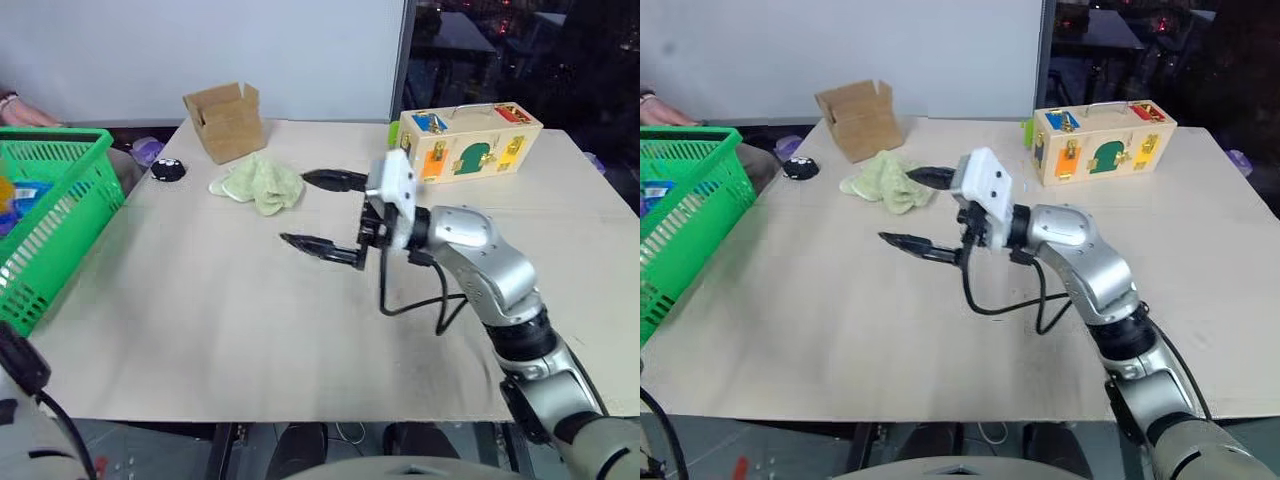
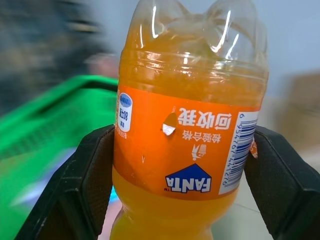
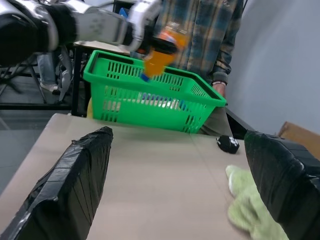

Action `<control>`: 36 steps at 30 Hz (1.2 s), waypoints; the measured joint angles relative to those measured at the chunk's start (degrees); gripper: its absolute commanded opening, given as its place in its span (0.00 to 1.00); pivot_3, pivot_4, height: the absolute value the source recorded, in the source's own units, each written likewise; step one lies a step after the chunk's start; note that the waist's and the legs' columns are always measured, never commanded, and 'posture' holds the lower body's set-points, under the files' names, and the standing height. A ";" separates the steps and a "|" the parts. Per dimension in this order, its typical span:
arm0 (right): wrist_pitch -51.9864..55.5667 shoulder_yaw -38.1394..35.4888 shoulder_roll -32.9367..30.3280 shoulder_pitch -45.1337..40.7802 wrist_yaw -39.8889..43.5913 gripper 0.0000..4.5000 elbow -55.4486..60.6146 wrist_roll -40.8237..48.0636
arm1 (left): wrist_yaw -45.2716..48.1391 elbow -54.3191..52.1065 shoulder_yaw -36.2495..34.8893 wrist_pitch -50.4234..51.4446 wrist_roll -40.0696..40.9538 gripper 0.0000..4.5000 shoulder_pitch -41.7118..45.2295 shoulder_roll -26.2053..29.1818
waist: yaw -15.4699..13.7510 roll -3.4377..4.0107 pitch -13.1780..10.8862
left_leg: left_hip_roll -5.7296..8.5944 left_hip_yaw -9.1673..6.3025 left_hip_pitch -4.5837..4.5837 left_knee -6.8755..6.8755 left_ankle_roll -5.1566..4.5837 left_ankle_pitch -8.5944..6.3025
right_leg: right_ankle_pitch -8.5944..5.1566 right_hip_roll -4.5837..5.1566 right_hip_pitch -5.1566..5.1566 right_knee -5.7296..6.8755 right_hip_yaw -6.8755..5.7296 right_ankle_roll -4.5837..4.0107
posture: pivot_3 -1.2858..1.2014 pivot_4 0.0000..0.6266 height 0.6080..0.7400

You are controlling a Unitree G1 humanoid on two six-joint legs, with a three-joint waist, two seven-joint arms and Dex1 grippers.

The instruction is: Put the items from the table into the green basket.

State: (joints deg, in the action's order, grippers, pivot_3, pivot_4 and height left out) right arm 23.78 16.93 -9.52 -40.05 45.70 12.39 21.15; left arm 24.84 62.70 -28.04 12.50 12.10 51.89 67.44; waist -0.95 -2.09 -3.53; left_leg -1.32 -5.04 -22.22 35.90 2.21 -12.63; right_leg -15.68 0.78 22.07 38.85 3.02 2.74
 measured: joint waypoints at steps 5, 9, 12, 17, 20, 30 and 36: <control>-1.63 1.11 2.20 -2.10 1.84 1.00 -2.52 -0.10 | -1.31 5.47 0.81 -6.90 -1.88 0.72 0.02 2.37 | -1.87 -0.22 0.14 | 0.08 -0.08 -0.20 0.12 0.04 0.02 | 0.01 0.09 0.06 0.00 -0.14 0.00 | 0.60 0.00 1.00; -3.06 1.30 3.28 -3.54 3.84 1.00 -6.66 -0.36 | -1.29 8.85 1.65 -9.48 -2.96 0.82 -2.53 2.84 | -2.87 -0.25 0.16 | 0.06 -0.07 -0.17 0.16 0.24 0.15 | 0.00 0.08 0.05 0.03 -0.16 0.01 | 0.60 0.00 1.00; -4.08 1.29 3.36 -4.52 4.75 1.00 -8.55 -0.51 | -2.43 10.72 1.45 -10.46 -2.99 1.00 -6.62 2.88 | -2.92 -0.29 0.18 | -0.01 -0.13 -0.15 0.15 0.30 0.19 | 0.01 0.03 0.06 0.08 -0.23 0.00 | 0.60 0.00 1.00; -4.64 1.28 4.29 -4.75 5.94 1.00 -8.87 -0.41 | -3.47 9.12 -3.08 -14.21 0.10 1.00 -10.67 3.37 | -2.87 -0.29 0.18 | -0.01 -0.15 -0.16 0.04 0.30 0.19 | 0.02 0.05 0.10 0.08 -0.27 -0.02 | 0.60 0.00 1.00; -5.27 1.26 4.46 -4.79 6.55 1.00 -8.96 -0.39 | -2.48 3.55 -6.17 -15.10 3.47 1.00 -13.40 2.29 | -3.02 -0.29 0.18 | 0.00 -0.16 -0.16 0.00 0.31 0.19 | 0.02 0.08 0.10 0.09 -0.28 -0.02 | 0.60 0.00 1.00; -4.93 0.05 1.93 -1.94 4.45 1.00 -6.59 -0.73 | -0.95 -40.37 -8.59 0.56 15.56 1.00 -26.83 -13.06 | -3.18 -0.32 0.24 | 0.06 -0.15 -0.09 0.03 0.37 0.23 | 0.05 0.14 -0.03 0.08 -0.21 -0.05 | 0.59 0.00 1.00; -1.25 -2.97 -8.35 8.48 1.63 1.00 0.20 -2.16 | 0.58 -67.18 -0.89 15.05 26.35 1.00 -35.35 -23.57 | -2.64 -0.28 0.45 | 0.08 -0.03 -0.08 0.06 0.34 0.22 | 0.05 0.13 -0.03 0.01 0.01 -0.06 | 0.57 0.00 1.00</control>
State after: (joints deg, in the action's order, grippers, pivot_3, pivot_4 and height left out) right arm 22.53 13.96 -17.87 -31.58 47.34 12.59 18.99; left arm 25.42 -4.48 -28.93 27.55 38.44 16.55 43.87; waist -3.60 -2.37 -3.07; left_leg -1.25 -5.07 -22.30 35.96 2.55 -12.41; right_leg -15.64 0.91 22.05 38.87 3.03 2.68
